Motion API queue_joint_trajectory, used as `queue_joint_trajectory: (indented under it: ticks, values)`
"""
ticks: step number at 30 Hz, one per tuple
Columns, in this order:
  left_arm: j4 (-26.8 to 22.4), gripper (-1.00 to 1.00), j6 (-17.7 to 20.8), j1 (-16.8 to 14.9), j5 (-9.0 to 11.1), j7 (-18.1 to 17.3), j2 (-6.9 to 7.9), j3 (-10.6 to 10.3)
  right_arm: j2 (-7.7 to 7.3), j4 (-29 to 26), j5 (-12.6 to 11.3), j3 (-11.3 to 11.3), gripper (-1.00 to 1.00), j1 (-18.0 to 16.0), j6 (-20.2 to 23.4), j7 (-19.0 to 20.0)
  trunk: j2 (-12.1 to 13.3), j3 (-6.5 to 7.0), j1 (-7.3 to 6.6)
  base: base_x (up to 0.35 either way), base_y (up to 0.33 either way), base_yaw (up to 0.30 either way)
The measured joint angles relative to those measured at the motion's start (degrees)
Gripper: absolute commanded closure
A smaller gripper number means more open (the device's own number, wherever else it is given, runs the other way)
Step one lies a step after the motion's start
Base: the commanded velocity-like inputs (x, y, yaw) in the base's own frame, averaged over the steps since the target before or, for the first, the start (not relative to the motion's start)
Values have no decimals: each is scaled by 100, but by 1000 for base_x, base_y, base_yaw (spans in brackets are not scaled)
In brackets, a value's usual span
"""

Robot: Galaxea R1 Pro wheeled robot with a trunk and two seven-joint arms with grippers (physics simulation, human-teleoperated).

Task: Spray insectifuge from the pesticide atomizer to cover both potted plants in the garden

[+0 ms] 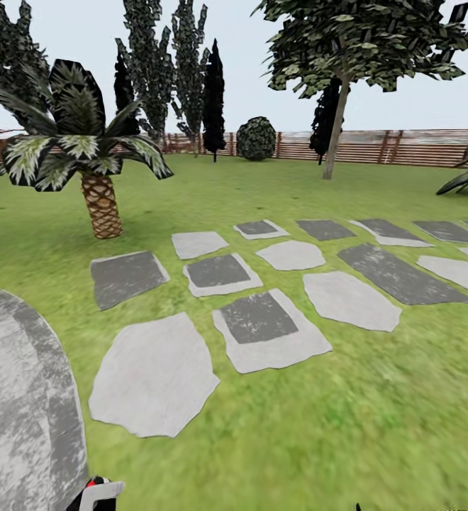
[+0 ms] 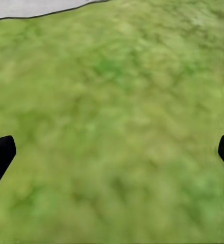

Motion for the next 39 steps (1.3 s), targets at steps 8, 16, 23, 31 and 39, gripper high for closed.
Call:
queue_joint_trajectory:
  ticks: [8, 16, 23, 31, 39]
  values:
    - [0, 100, 0, 0, -2, 0, 5, -1, 0, 0, 0, 0, -100, 0, 0, 0, 0, 0, 0, 273, -168, -300]
    - [0, 100, 0, 0, 3, 0, 6, 0, 0, 0, 0, 0, -100, 0, 0, 0, 0, 0, 0, 279, -164, -300]
    - [7, 100, 0, 0, -2, 0, -1, 1, 0, 0, -5, 1, -100, 0, -1, -2, 0, 0, -1, 302, -85, -300]
    - [8, 100, -9, 0, 27, 0, 8, 2, 0, -6, -15, 1, -100, -1, -1, 7, 0, 0, -1, 328, -6, -300]
    - [14, 100, -9, 1, 5, 0, 6, 1, 0, -5, -11, 11, -100, -1, -1, 33, 0, 0, -1, 333, 0, -271]
